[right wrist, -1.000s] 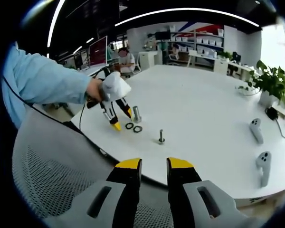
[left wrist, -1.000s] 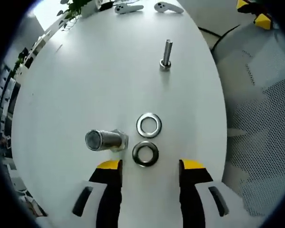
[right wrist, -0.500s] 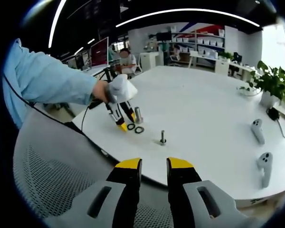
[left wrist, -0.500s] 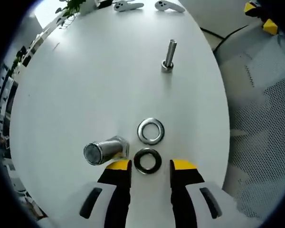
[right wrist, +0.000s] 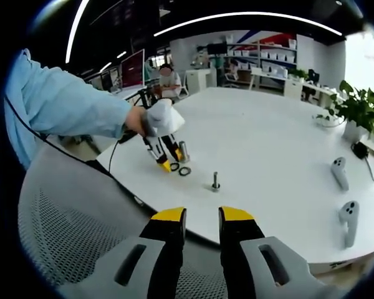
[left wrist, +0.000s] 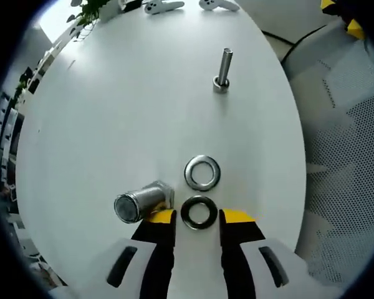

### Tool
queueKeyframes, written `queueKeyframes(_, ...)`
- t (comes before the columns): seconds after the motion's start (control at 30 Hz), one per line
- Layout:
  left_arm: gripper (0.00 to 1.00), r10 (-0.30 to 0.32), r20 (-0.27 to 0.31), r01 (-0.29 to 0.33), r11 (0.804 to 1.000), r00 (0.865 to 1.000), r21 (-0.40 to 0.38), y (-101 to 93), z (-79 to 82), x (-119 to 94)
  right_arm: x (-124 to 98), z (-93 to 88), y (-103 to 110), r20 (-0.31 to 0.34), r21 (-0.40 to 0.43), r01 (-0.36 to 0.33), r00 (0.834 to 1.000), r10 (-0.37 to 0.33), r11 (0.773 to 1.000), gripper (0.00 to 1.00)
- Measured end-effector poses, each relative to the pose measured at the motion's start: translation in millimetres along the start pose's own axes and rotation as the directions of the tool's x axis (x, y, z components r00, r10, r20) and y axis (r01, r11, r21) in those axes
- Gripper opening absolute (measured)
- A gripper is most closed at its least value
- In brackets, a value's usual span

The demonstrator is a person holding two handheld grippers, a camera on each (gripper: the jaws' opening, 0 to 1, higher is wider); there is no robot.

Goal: Place the washer onto the threaded stud by aligning its center hole with the stud, sliding it down to the base, and recovering from edge contact or off-axis alignment until the washer reaches the visible bottom stop.

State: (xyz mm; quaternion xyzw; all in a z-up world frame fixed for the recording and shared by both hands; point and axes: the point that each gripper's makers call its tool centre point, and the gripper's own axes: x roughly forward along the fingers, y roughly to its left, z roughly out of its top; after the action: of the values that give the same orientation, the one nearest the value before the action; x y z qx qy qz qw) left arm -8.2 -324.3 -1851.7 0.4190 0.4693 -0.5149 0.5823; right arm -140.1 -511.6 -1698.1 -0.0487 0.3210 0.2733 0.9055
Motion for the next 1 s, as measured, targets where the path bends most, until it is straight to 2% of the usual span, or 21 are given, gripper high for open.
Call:
queueKeyframes(0.2, 0.21, 0.013, -0.002, -0.013, 1.000, 1.000, 0.027, -2.8, 1.0, 0.7, -0.2, 0.8, 0.0, 0.006, 0.002, 0.000, 1.000, 0.000, 1.000, 0.23)
queueKeyframes(0.3, 0.21, 0.011, -0.003, -0.011, 1.000, 1.000, -0.005, -2.6, 0.7, 0.9, -0.4, 1.2, 0.1, 0.009, 0.003, -0.001, 1.000, 0.000, 1.000, 0.23)
queueKeyframes(0.4, 0.20, 0.013, -0.003, -0.013, 1.000, 1.000, 0.000, -1.9, 0.5, 1.1, -0.5, 1.5, 0.0, 0.011, 0.005, 0.000, 1.000, 0.000, 1.000, 0.23)
queueKeyframes(0.73, 0.19, 0.038, 0.086, -0.034, 0.999, 0.996, -0.040, -4.6, -0.9, -0.6, -0.7, 2.4, 0.5, 0.017, 0.005, -0.004, 1.000, 0.004, 1.000, 0.23)
queueKeyframes(0.87, 0.19, 0.064, 0.078, -0.062, 0.998, 0.995, -0.032, -2.7, -3.8, -2.8, -0.9, 3.0, 0.1, 0.021, 0.007, -0.001, 1.000, 0.001, 1.000, 0.23)
queueKeyframes(1.0, 0.19, 0.054, 0.086, -0.050, 0.997, 0.995, -0.058, -3.4, -3.9, -5.8, -0.8, 2.9, 0.1, 0.020, 0.007, -0.001, 1.000, 0.001, 1.000, 0.23)
